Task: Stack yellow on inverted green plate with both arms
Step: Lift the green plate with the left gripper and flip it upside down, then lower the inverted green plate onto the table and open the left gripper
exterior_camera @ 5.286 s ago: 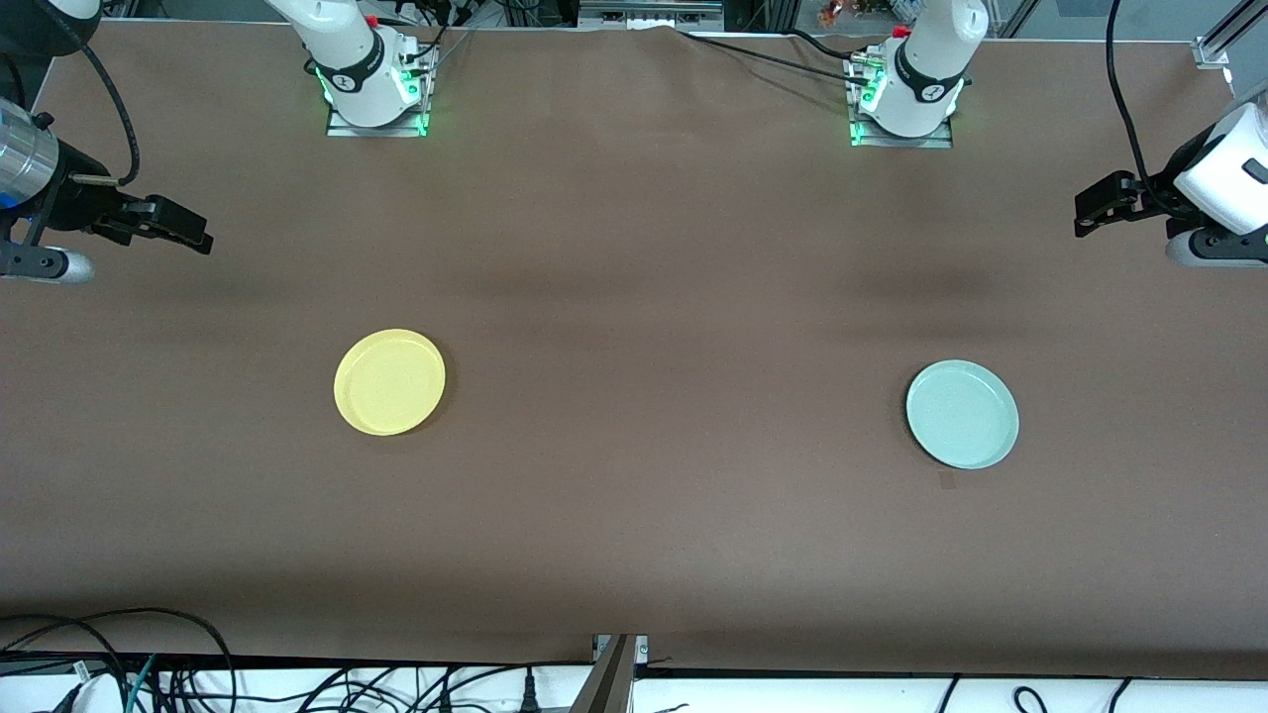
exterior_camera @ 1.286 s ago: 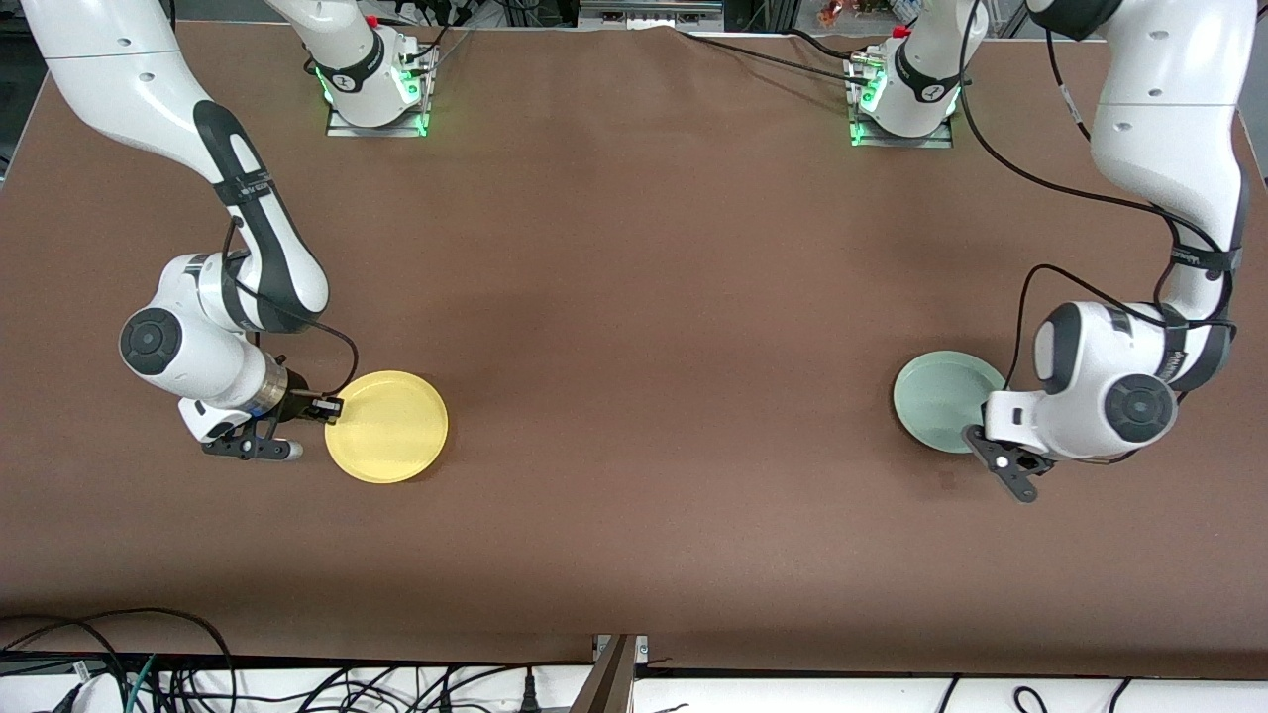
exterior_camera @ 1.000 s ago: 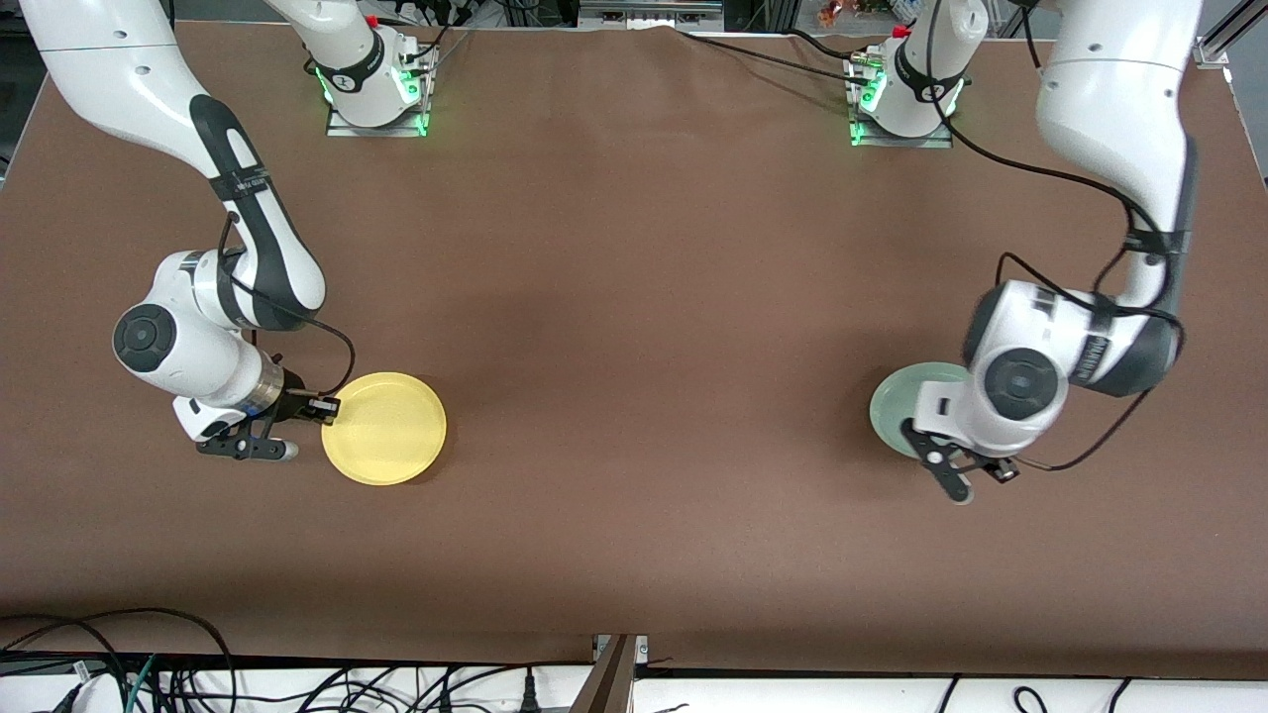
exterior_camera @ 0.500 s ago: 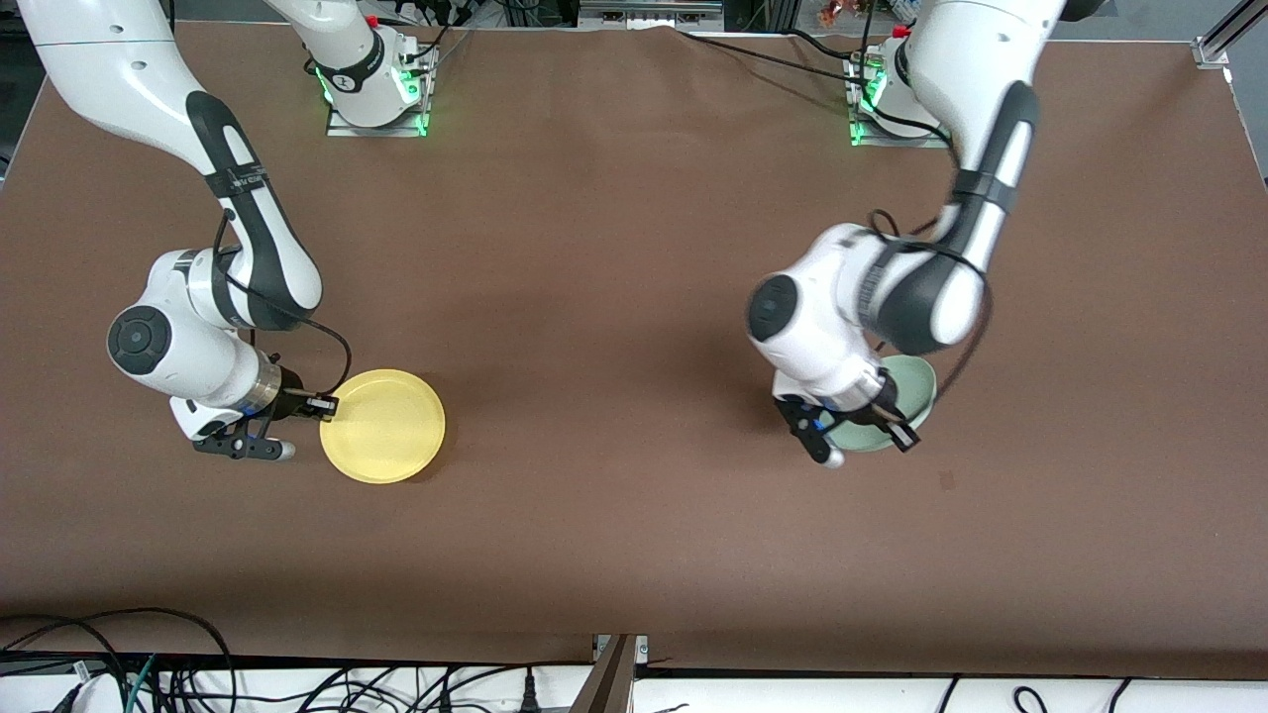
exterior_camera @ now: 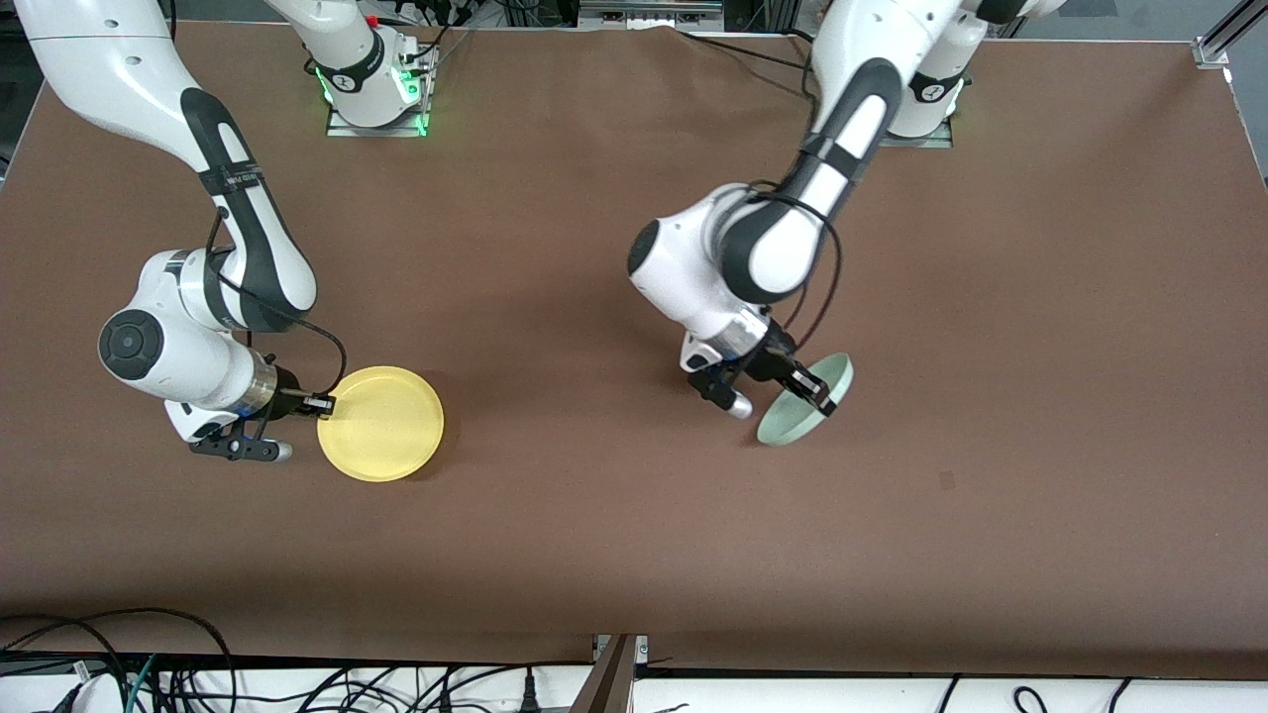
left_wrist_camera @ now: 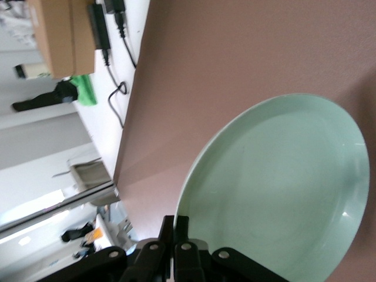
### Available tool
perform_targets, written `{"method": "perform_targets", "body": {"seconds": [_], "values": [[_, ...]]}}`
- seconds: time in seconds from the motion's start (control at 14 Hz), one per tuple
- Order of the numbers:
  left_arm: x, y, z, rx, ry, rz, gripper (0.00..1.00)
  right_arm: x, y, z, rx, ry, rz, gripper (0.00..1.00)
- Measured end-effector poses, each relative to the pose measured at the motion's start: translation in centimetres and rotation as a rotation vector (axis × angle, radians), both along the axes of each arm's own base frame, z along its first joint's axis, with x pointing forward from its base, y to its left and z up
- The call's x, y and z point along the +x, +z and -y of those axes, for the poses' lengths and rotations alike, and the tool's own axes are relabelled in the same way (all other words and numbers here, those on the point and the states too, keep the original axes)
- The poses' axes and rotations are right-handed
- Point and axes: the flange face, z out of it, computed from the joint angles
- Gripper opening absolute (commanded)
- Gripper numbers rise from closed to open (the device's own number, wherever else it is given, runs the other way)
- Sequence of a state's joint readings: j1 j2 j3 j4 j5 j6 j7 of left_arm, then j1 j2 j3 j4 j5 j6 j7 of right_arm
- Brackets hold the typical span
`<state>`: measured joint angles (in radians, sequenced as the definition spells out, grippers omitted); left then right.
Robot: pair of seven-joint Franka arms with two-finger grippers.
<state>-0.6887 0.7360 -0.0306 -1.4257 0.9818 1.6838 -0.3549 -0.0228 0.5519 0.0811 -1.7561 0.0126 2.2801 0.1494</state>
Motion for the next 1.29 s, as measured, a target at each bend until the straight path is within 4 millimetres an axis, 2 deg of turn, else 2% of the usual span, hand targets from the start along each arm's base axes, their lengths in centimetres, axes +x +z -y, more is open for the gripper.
{"method": "perform_targets", "body": {"seconds": [0.14,0.29,0.36,0.43,0.57,0.79,0.93,1.07,1.29], "values": [[-3.4,-2.7,3.2,0.086,0.0,0.098,0.0,0.1,0.5,0.0,-0.001,0.001,-0.024,0.0],[-5.9,-3.6,5.6,0.135,-0.018,0.159,0.0,0.4,1.2,0.0,-0.001,0.002,-0.033,0.0],[-6.7,-3.7,6.3,0.139,-0.023,0.173,0.19,0.5,1.5,0.0,-0.001,0.003,-0.038,0.0],[-7.1,-3.7,6.7,0.132,-0.022,0.179,0.99,0.7,2.0,0.0,-0.001,0.003,-0.045,0.0],[-7.4,-3.4,7.7,0.047,0.02,0.155,1.0,1.0,2.8,0.1,0.013,-0.009,-0.05,0.0],[-7.4,-2.7,10.3,-0.226,0.105,0.05,1.0,1.2,3.3,0.1,0.028,-0.02,-0.055,0.0],[-5.8,-2.0,10.7,-0.451,0.215,-0.027,1.0,1.0,3.2,0.0,0.029,-0.02,-0.066,0.0],[-3.0,-1.2,9.3,-0.622,0.329,-0.062,1.0,0.9,3.3,-0.4,0.039,-0.018,-0.077,0.0],[1.2,-0.3,6.1,-0.821,0.477,-0.101,1.0,0.9,4.1,-1.7,0.122,-0.057,-0.087,0.0]]}}
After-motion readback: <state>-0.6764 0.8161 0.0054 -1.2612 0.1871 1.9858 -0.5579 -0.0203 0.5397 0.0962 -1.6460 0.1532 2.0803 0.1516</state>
